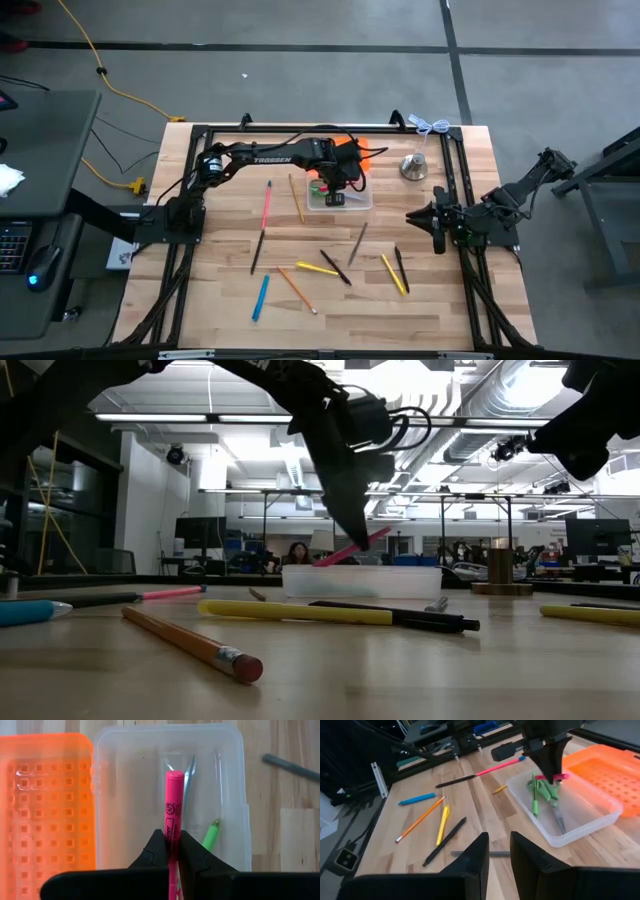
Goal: Pick & place school supplies into a supply box
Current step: Put the pink highlighter into the supply box
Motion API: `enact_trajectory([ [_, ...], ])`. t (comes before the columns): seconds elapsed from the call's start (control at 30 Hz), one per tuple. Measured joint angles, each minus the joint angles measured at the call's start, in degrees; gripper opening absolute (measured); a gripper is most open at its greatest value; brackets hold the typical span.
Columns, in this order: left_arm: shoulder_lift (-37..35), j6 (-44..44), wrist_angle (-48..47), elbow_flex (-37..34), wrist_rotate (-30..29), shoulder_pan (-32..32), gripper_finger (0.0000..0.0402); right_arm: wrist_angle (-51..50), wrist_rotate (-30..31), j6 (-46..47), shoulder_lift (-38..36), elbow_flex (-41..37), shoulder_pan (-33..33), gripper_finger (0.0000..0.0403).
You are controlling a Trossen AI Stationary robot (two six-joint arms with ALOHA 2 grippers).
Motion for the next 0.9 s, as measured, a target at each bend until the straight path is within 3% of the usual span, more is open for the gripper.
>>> enact_trajectory([
  [0.9,1.3,1.6,3.7,0.2,-1.7,0.0,0.0041,0.1,1.4,-1.4,0.0,0.0,0.0,0.0055],
])
